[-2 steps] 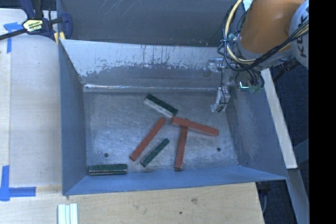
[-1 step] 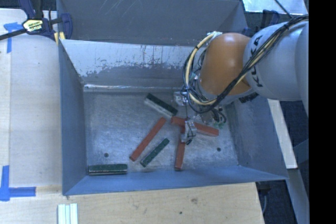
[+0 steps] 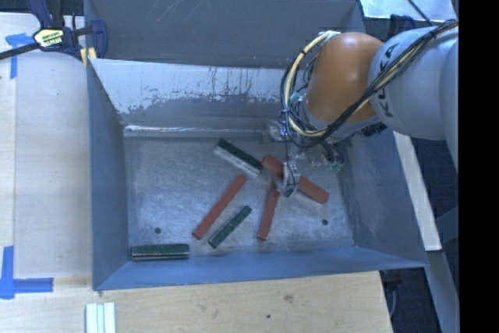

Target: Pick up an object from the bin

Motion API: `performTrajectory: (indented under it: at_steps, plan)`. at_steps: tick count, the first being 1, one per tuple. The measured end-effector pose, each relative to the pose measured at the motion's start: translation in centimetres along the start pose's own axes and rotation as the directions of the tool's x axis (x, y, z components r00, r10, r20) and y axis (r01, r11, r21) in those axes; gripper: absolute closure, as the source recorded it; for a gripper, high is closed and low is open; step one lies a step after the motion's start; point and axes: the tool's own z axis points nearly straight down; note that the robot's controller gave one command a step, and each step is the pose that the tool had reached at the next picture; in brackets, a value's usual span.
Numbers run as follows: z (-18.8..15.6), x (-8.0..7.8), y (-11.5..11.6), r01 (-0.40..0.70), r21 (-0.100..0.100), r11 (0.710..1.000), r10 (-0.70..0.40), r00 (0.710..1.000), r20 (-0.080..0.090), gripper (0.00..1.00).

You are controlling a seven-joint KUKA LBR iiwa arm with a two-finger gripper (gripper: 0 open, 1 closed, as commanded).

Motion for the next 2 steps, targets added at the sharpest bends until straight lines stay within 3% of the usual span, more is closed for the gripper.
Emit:
performTrajectory:
  at_steps: [1,2]
  plan:
    - [-0.33,-0.04,0.04,0.002,0.001,1.000,-0.002,1.000,0.001,1.00]
    - [-0.08,0.00,0.08,0.003,0.001,1.000,-0.003,1.000,0.003,0.00]
